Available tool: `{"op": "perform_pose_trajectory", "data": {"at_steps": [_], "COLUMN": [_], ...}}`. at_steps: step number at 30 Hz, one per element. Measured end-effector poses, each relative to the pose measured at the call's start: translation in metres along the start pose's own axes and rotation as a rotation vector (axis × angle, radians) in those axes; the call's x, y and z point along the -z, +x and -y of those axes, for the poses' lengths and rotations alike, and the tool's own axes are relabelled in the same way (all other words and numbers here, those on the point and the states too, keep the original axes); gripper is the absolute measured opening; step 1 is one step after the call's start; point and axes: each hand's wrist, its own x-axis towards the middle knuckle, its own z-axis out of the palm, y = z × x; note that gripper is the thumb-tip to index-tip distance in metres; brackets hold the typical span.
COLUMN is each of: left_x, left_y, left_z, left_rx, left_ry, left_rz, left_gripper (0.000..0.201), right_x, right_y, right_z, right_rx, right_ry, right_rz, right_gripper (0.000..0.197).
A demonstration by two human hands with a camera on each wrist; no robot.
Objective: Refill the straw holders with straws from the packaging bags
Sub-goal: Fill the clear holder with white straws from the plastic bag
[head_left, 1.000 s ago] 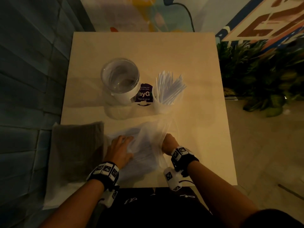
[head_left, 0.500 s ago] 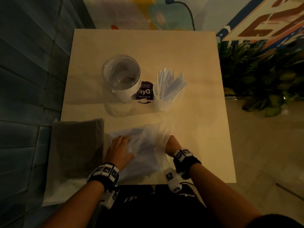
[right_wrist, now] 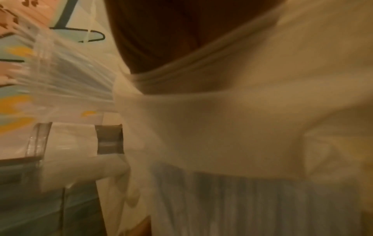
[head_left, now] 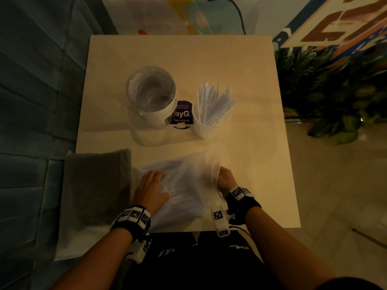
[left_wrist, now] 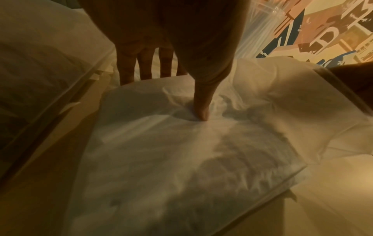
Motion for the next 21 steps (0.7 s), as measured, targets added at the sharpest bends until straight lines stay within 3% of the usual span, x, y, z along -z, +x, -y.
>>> {"op": "perform_pose_trajectory", "data": {"at_steps": [3, 5, 7, 9, 12, 15, 17, 19, 21], "left_x": [0.002, 0.002, 0.001, 0.0, 0.0, 0.001, 0.002, 0.003, 0.003], "left_y": [0.001, 0.001, 0.001, 0.001, 0.0, 0.0, -0.001, -0.002, -0.004], "left_z": [0.001, 0.002, 0.002, 0.001, 0.0, -0.001, -0.001, -0.002, -0.002], "left_rx": [-0.004, -0.013, -0.014, -0.01, -0.003, -0.003, 0.001, -0.003, -0.019], "left_ry": [0.007, 0.004, -0.007, -0.016, -0.014, -0.01, -0.016, -0.019, -0.027], "left_rz": [-0.003, -0.004, -0.007, -0.01, -0.008, -0.012, -0.007, 0.008, 0.028], "left_gripper": [0.07, 0.07, 0.071, 0.071, 0.071, 0.07, 0.07, 0.071, 0.072], "right_x": [0.001, 0.013, 0.026, 0.037, 0.042, 0.029, 0.016, 0.003, -0.006], "right_y": [0.001, -0.004, -0.013, -0.022, -0.032, -0.037, -0.033, -0.024, -0.014], "right_z": [0.002, 0.006, 0.01, 0.011, 0.004, -0.008, -0.007, -0.001, 0.013], "right_rx": [-0.02, -0.049, -0.02, 0.007, -0.065, -0.179, -0.201, -0.187, -0.169], "right_ry": [0.175, 0.449, 0.572, 0.509, 0.349, 0.171, 0.092, 0.096, 0.131], "right_rz": [-0.103, -0.109, -0.09, -0.137, -0.228, -0.074, -0.013, -0.045, -0.093], "right_gripper": [0.023, 0.036, 0.048, 0.048, 0.023, 0.01, 0.008, 0.01, 0.032]}}
